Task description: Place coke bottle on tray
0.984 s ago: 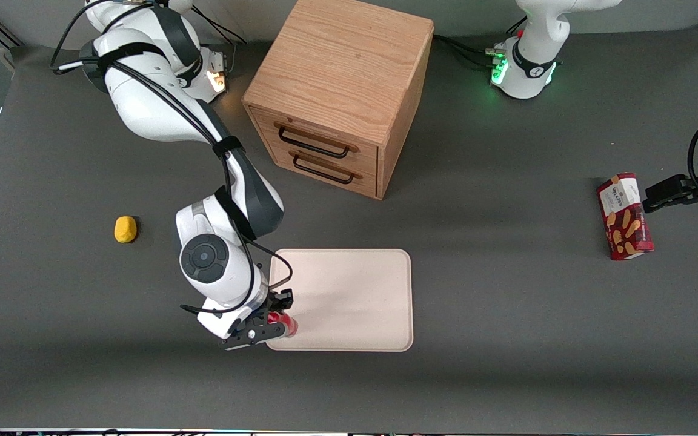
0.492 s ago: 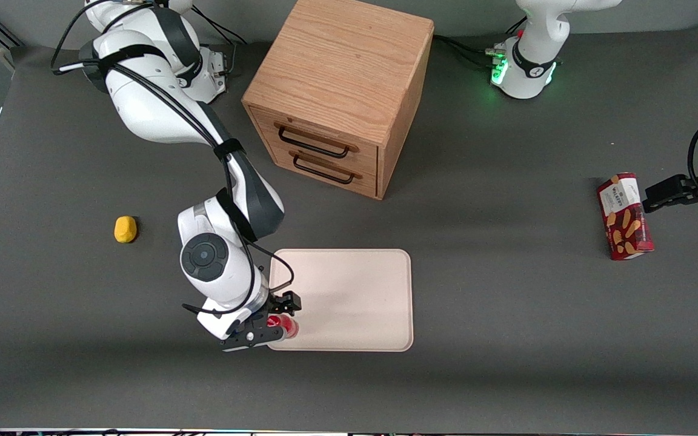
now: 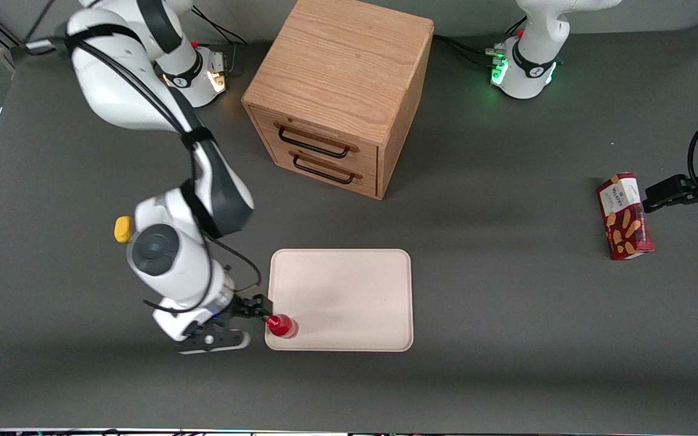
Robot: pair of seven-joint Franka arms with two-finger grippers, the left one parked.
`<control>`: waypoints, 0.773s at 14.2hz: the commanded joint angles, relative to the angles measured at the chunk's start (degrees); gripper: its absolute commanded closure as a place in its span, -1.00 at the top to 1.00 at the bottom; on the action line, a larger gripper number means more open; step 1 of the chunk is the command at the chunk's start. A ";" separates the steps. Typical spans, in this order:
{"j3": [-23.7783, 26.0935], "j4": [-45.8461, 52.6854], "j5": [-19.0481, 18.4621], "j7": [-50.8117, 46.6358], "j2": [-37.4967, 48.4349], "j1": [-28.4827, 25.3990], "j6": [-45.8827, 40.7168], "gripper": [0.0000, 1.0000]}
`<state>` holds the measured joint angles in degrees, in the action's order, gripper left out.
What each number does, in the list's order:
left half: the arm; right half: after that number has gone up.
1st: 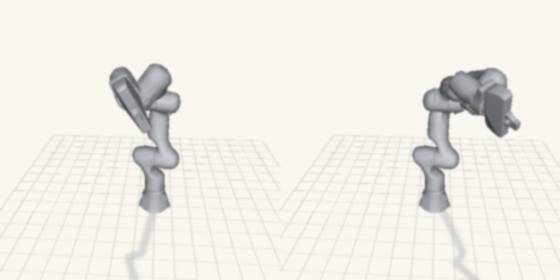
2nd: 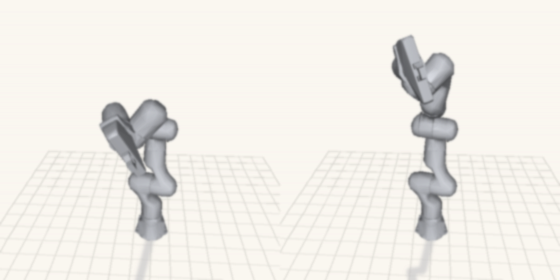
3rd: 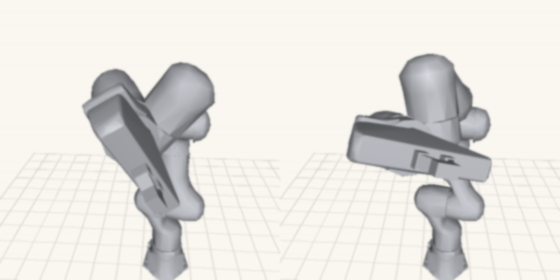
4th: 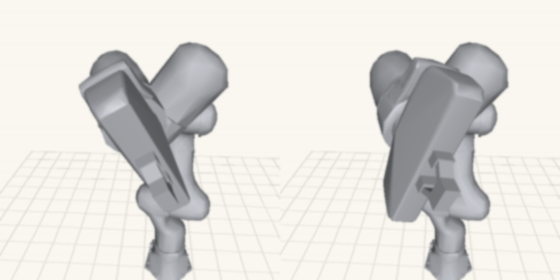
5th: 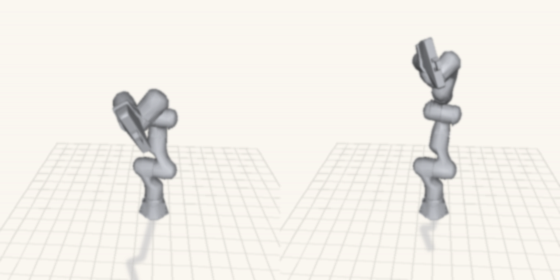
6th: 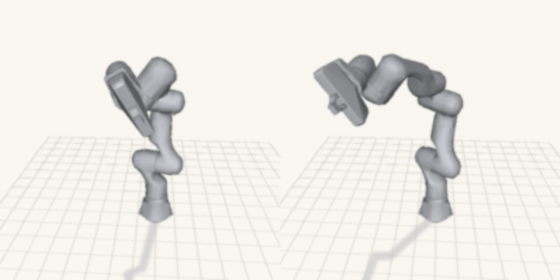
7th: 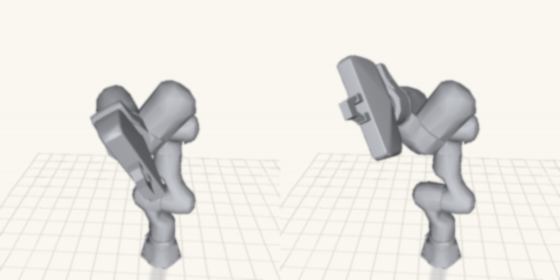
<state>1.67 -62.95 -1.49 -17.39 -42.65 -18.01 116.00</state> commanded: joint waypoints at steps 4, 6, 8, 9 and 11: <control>-8.68 -34.20 8.08 -1.07 30.56 1.05 0.63 1.00; -11.94 -40.64 7.47 -0.45 37.69 0.88 -0.33 1.00; -12.48 -45.74 4.33 -0.45 43.94 0.88 -2.35 1.00; -12.48 -47.24 1.17 -0.45 46.66 0.88 -3.93 1.00; -13.09 -47.96 -1.05 -0.28 50.28 0.96 -9.36 1.00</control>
<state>-10.82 -106.76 -0.21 -17.26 1.87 -16.26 109.50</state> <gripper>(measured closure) 0.000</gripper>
